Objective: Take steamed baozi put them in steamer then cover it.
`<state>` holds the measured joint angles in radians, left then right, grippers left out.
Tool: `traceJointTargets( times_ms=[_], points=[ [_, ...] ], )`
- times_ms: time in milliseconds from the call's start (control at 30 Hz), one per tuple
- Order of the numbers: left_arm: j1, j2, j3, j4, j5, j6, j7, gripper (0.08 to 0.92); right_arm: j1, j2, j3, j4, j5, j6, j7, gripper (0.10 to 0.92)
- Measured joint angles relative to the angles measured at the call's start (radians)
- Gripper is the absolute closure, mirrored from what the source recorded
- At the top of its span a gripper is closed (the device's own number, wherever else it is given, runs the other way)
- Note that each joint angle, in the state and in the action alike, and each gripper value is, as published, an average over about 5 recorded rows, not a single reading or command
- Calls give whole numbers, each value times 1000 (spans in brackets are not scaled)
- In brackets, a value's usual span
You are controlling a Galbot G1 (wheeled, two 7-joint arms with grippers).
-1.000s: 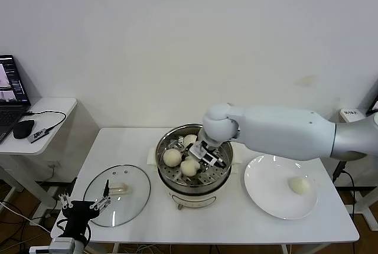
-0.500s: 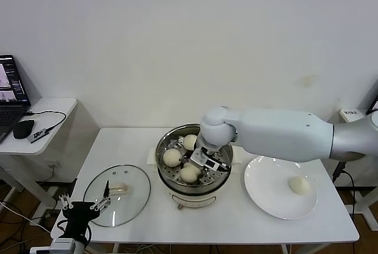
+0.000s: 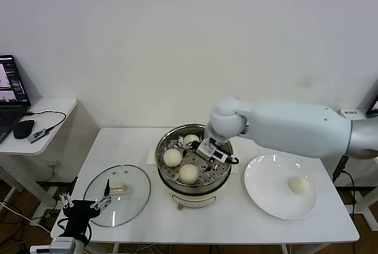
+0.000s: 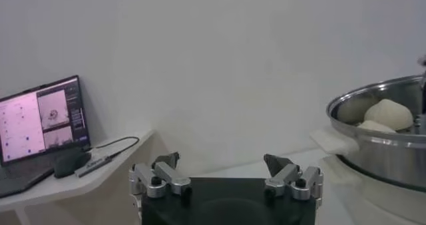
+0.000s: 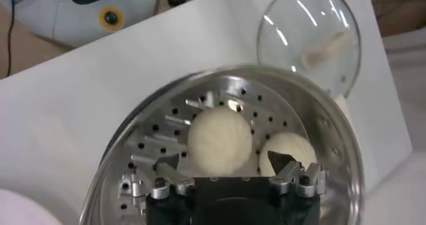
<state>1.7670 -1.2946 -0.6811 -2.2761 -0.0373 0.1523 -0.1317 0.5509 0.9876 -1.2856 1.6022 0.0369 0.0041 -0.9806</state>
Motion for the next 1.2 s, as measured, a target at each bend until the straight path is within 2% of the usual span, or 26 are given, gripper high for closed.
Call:
traceJointTargets(
  times_ms=[567,933,1200],
  points=[
    [-15,29,33,-7,3,2,2,177,2,-293,97,43,62,-263,-25,203],
    [-17,37,46,-6,7,4,3,177,-171,-500,209,22,-4,-305,-44,203],
    [-17,47,32,4,1,5,4,177,-370,-577,331,-11,-94,-308,-46,203]
  ],
)
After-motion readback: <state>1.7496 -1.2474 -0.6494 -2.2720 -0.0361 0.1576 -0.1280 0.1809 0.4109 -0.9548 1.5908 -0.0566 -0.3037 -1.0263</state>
